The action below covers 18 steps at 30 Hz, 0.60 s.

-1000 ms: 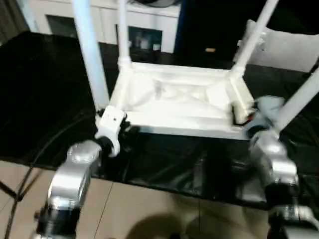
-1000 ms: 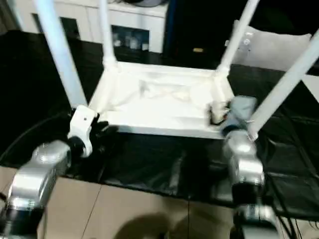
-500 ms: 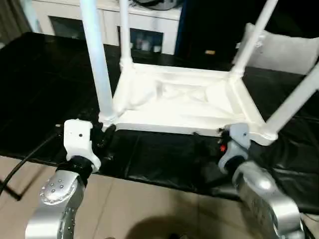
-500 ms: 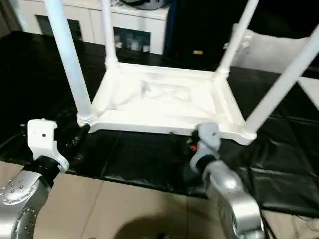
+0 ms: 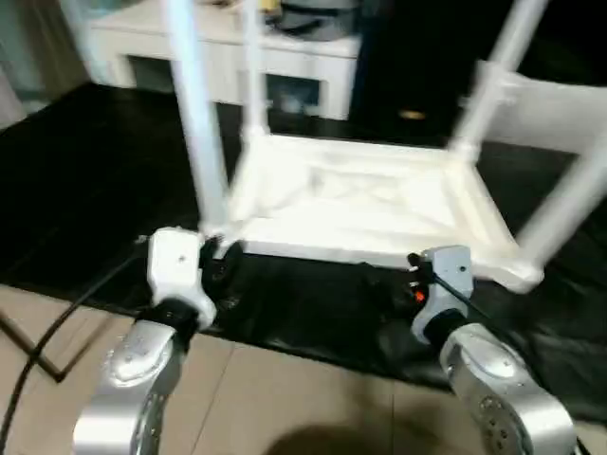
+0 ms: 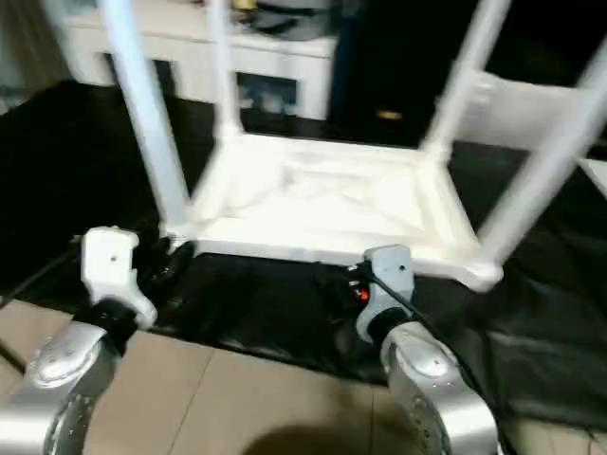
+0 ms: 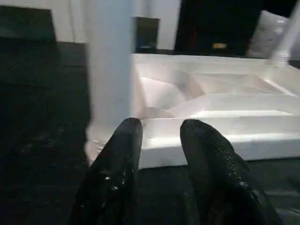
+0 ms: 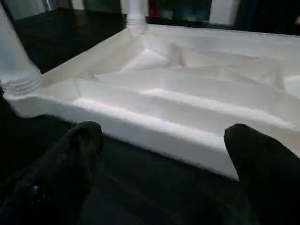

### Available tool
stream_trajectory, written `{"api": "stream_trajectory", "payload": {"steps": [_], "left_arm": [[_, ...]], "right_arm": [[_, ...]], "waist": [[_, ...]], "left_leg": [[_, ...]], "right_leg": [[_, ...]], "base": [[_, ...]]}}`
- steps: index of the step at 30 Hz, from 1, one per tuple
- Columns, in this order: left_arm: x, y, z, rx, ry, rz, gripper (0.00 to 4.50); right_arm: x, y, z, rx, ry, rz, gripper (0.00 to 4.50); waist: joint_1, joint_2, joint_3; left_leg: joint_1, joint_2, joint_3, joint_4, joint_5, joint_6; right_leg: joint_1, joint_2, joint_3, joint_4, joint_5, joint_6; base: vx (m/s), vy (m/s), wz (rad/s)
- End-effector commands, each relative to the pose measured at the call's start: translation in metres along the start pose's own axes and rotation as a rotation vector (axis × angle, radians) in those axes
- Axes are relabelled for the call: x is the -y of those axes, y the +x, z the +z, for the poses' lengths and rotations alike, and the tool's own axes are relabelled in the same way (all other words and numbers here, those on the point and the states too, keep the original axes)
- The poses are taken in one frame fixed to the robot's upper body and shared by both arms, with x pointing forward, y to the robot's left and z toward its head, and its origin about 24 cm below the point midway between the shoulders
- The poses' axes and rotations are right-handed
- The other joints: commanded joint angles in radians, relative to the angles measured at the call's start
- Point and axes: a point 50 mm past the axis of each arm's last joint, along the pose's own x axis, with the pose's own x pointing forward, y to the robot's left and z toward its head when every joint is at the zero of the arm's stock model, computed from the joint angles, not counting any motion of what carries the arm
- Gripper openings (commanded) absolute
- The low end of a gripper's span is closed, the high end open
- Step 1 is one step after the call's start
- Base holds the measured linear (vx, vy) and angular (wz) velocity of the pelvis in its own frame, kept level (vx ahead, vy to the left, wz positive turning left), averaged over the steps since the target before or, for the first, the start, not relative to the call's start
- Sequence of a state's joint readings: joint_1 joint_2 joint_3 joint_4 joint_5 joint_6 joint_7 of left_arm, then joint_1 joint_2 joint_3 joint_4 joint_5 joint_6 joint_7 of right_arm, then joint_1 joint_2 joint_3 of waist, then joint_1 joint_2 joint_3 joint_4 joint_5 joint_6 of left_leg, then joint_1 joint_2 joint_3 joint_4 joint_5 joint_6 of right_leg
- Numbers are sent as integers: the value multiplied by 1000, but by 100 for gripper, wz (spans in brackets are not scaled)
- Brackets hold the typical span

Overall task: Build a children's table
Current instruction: Rotate table base

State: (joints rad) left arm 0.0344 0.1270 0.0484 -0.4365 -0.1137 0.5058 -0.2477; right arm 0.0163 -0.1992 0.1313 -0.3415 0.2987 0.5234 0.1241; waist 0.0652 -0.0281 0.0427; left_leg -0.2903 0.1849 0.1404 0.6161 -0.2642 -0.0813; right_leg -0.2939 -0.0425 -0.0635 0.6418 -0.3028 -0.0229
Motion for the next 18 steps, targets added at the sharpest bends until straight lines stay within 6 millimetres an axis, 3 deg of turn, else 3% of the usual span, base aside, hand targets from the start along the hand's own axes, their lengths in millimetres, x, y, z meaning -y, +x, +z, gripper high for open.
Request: {"api": "stream_trajectory", "payload": {"steps": [1,2,3,4,5,6,7,8,9,10,11,12,13,14,15,16,17,18], "left_arm": [[5,3,0,-3,-3,-36,162],[6,3,-1,-9,-1,-45,162],[8,2,-2,-14,6,-64,162],[8,2,-2,-14,6,-64,162],[10,0,-5,-26,6,-75,162],[11,-1,-6,-29,5,-76,162],[12,-3,-8,-38,2,-76,162],[13,-5,-10,-47,3,-75,162],[13,-6,-11,-51,3,-75,162],[14,-8,-13,-61,-6,-78,162],[15,-12,-15,-60,-29,-93,162],[16,-13,-16,-55,-39,-101,162],[17,-15,-18,-73,-34,-113,162],[18,-20,-23,-96,-36,-128,162],[18,-21,-23,-97,-37,-127,192],[17,-24,-24,-90,-66,-117,192],[17,-26,-23,-82,-82,-116,198],[16,-27,-24,-81,-91,-114,198]], "right_arm": [[2,-2,1,-11,-25,-2,450],[2,-3,0,-21,-20,-4,450],[2,-3,0,-25,-16,0,450],[2,-3,0,-25,-16,0,450],[1,-4,0,-19,-23,14,450],[1,-5,0,-22,-35,23,450],[1,-5,0,-30,-43,33,450],[0,-5,-1,-40,-44,38,450],[0,-5,-2,-47,-46,39,450],[0,-5,-3,-50,-53,43,450],[-1,-5,-4,-51,-61,49,450],[-1,-5,-4,-52,-62,50,450],[0,-6,-5,-60,-60,49,450],[-1,-6,-6,-58,-34,75,450],[-1,-6,-6,-57,-34,77,450],[-1,-7,-3,-33,-52,92,450],[-2,-6,-2,-21,-71,101,450],[-1,-6,-1,-13,-88,104,450]], "waist": [[-21,15,-48],[-28,31,-62],[-47,17,-50],[-45,23,-51],[-51,-10,-50],[-12,-55,-49],[17,-33,-80],[8,-46,-72],[15,-37,-68],[8,-32,-63],[-14,46,-64],[-47,41,-50],[-47,54,-62],[-60,41,-78],[-42,42,-69],[-33,27,-69],[-26,4,-51],[-27,4,-45]], "left_leg": [[-4,28,-6,-95,-167,113],[123,79,12,-107,-154,8],[123,107,-8,-121,-111,-11],[143,119,-13,-125,-83,-14],[124,62,55,-92,-77,-18],[-58,-53,60,-21,-95,53],[-129,-58,6,94,-88,134],[-171,-42,-18,112,-31,136],[-190,-52,-30,83,71,109],[-170,-54,-30,49,127,103],[-103,-4,-65,-49,327,198],[-100,54,-131,-62,409,338],[12,163,-201,-35,590,491],[22,179,-213,-33,682,520],[-15,112,-159,-20,893,444],[-61,29,-97,-26,801,327],[-82,-17,-50,-23,465,213],[-92,-14,-49,-39,279,162]], "right_leg": [[42,-57,47,-89,-16,-215],[-33,-28,54,-49,22,-210],[-54,-21,43,-19,58,-180],[-77,-35,38,-8,72,-158],[-53,-48,72,-19,172,-164],[101,-49,130,-61,263,-123],[175,-176,227,-101,395,-123],[175,-176,219,-82,521,-125],[158,-117,153,-49,757,-102],[127,-78,106,-53,755,-86],[81,-21,-2,-43,534,-2],[53,13,-30,38,442,57],[-70,-51,38,65,90,52],[-86,-79,56,73,83,45],[-80,-66,63,39,190,82],[-55,-55,61,-27,287,79],[-48,-88,74,-83,265,18],[-33,-108,79,-87,212,-11]], "base": [[137,27,0],[175,26,-22],[175,26,-22],[181,2,-49],[158,-28,-59],[158,-28,-59],[199,-5,-28],[192,22,-10],[192,22,-10],[14,31,-20],[-91,67,-24],[-91,67,-24],[0,0,0],[96,2,8],[96,2,8],[23,54,2],[0,0,0],[0,0,0]]}}
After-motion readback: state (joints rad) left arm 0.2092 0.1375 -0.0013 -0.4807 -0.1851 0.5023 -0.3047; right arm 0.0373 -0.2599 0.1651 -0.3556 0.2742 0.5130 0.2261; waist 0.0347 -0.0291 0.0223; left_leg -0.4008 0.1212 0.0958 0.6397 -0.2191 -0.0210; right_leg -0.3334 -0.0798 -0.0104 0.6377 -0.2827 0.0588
